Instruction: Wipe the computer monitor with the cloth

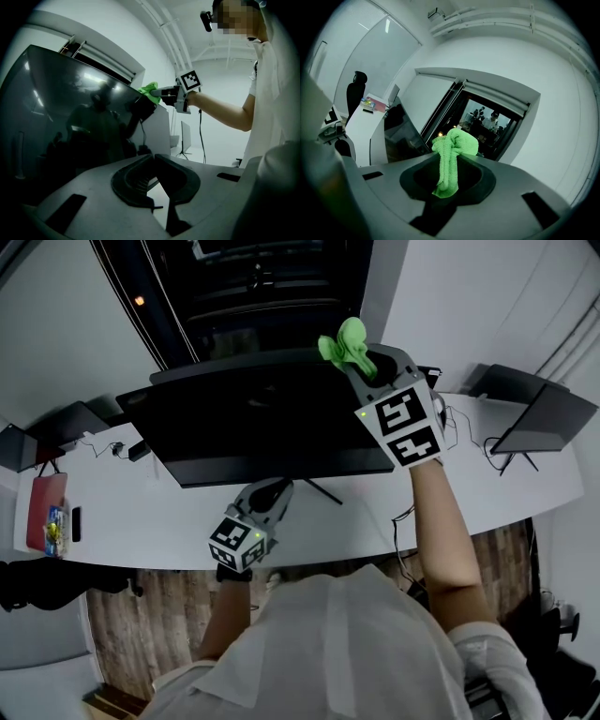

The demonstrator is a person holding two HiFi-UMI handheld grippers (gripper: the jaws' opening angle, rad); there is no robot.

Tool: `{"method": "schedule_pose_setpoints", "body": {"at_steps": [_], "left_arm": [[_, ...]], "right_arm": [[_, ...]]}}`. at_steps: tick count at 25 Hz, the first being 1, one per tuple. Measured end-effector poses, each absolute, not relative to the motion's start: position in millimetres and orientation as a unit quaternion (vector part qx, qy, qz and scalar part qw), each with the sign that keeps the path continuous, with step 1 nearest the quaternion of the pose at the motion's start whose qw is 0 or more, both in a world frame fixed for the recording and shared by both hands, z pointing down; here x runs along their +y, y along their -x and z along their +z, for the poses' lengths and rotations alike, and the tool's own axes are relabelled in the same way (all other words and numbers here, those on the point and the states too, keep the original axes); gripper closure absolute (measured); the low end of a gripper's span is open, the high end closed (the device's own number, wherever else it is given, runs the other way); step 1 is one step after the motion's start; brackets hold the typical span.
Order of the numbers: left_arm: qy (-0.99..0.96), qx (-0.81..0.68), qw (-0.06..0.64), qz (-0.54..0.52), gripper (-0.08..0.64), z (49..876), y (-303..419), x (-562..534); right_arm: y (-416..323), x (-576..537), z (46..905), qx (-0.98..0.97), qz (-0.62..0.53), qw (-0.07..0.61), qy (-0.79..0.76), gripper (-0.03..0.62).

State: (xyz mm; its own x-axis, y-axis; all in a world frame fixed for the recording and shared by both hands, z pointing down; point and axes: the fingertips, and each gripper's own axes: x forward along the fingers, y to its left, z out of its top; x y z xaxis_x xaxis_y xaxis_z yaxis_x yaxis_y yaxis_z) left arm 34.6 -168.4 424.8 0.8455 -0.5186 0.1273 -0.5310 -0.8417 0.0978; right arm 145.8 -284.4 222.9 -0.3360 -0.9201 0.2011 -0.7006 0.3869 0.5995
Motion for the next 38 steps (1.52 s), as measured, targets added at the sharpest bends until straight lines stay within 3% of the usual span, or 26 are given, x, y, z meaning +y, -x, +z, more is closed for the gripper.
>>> {"method": "schedule_pose_setpoints", "body": {"at_steps": [18,38], "left_arm": [[-0.96,-0.265,0.063,0.063,0.531,427.1,-61.4,-151.6],[-0.958,-0.275,0.059,0.063,0.531,426.4,-65.4,-134.7]], "right_arm": [[-261.1,-273.2,224.6,-0.746,-0.176,0.264,-0.586,0.522],[-324.2,-260.0,227.6,-0.711,-0.159,0.29,-0.621,0.522]]}}
